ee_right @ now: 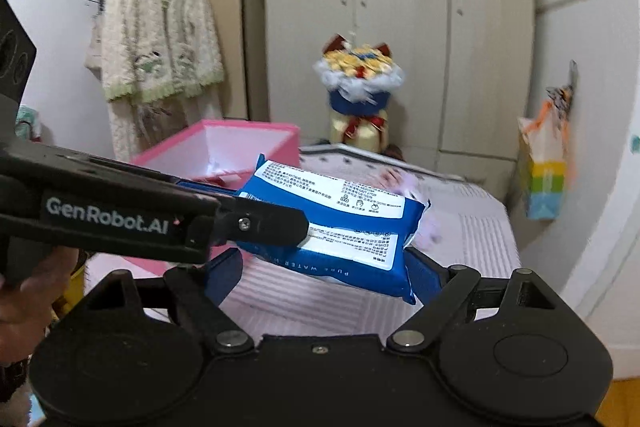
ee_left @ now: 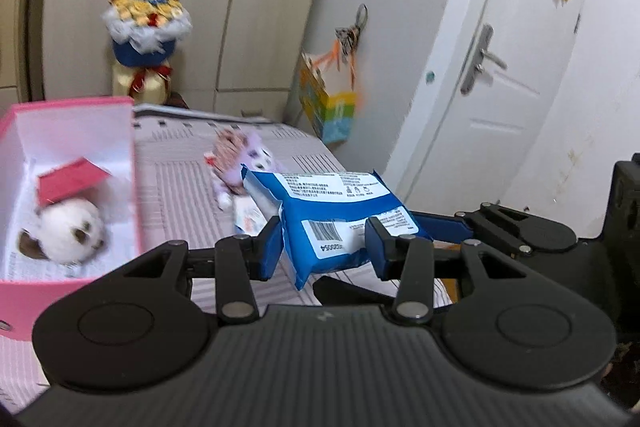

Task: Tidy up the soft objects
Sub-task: 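Lift the wet-wipes pack with the left gripper and carry it over the box, then lower the wet-wipes pack into the box and open the left gripper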

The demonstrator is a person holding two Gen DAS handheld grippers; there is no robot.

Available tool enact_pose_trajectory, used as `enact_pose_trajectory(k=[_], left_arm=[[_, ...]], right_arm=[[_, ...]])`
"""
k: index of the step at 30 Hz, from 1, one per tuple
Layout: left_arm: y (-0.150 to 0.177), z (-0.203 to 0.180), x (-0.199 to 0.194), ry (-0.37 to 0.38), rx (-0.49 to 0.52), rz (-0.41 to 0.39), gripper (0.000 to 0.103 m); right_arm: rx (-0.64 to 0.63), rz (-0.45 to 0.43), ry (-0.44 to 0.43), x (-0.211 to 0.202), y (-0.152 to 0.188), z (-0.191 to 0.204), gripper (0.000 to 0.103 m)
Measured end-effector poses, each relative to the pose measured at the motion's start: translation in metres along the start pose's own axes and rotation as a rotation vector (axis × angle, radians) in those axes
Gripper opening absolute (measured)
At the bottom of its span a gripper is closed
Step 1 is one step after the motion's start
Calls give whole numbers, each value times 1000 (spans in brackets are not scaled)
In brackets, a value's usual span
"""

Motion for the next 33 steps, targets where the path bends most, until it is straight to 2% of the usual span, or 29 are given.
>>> enact_pose_trajectory(k=[4, 8, 15, 18, 22, 28, 33], left_arm=[[-12, 19, -22, -50, 17, -47, 42], [-21, 43, -40, -140, 35, -90, 42], [-29, 97, -53, -232, -37, -120, 42], [-29, 123, -52, -260, -77, -111, 42], [-30, 151, -45, -297, -74, -83, 45], [-36, 187, -30, -319, -94, -54, 45], [-33, 211, -14, -315, -127, -24, 45]], right_arm=[[15, -16, -77, 9, -19, 20, 90], [0, -14, -159, 24, -33, 46, 90], [-55, -15, -232, 65, -54, 85, 90], [-63, -27, -262, 87, -63, 97, 90], [-71, -13, -311, 115, -68, 110, 90], [-56, 26, -391, 155, -76, 117, 90], [-69, 63, -401, 182, -75, 120, 90]])
Point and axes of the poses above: each gripper's, at about its wrist camera, not at the fingertips, and x roughly the way its jaws point, z to its left, y to its underside, the point moved 10 cm from there along x, roughly the way its jaws point, and after that the axes turned 3 degrees about z, right-handed, at the moved point
